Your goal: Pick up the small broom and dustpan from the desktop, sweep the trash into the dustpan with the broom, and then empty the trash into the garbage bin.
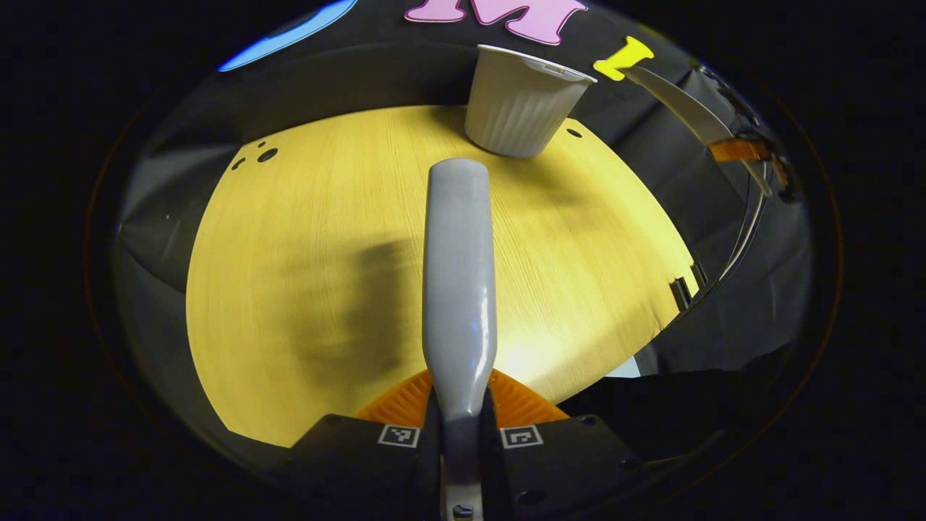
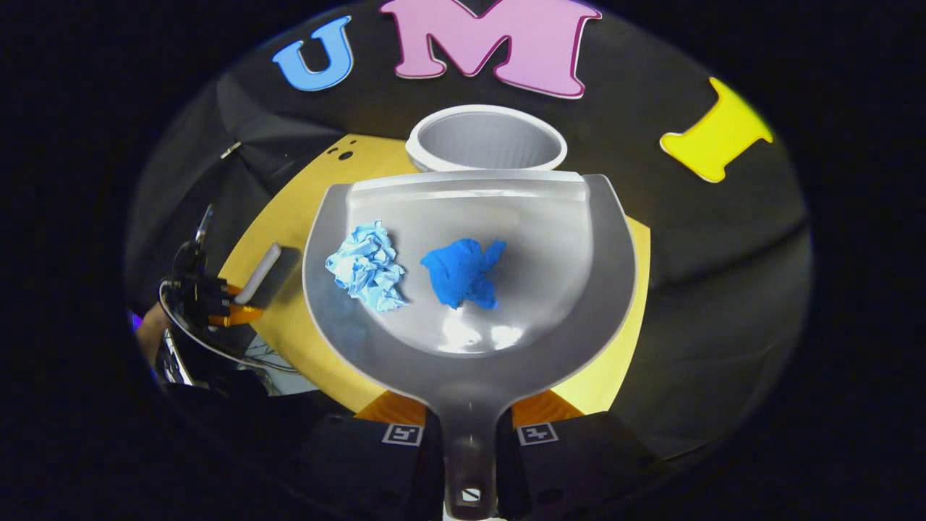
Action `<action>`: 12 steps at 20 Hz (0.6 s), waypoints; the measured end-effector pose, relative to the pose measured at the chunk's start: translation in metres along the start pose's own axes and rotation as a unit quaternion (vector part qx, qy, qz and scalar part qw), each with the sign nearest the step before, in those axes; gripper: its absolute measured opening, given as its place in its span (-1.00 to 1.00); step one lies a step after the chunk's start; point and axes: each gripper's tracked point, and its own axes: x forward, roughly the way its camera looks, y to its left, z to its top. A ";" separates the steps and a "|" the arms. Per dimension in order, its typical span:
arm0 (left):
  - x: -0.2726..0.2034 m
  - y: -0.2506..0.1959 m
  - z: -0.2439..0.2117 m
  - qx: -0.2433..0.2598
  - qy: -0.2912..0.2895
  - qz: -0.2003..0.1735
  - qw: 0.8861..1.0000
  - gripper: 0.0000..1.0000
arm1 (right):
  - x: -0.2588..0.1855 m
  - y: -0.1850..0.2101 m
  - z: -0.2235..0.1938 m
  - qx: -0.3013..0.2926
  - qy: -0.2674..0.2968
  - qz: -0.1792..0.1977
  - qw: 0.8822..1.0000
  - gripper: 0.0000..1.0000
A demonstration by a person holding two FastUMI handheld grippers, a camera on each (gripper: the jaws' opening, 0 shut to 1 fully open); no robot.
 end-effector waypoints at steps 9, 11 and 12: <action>-0.024 0.009 0.018 -0.028 -0.032 0.023 0.999 -0.40 | 0.029 -0.048 0.107 -0.048 -0.039 -0.079 0.995 -0.36; -0.027 0.009 0.019 -0.054 -0.037 0.014 0.998 -0.47 | 0.047 -0.055 0.129 -0.065 -0.049 -0.105 0.991 -0.36; -0.029 0.011 0.020 -0.060 -0.042 0.015 0.997 -0.48 | 0.059 -0.064 0.139 -0.075 -0.052 -0.130 0.987 -0.36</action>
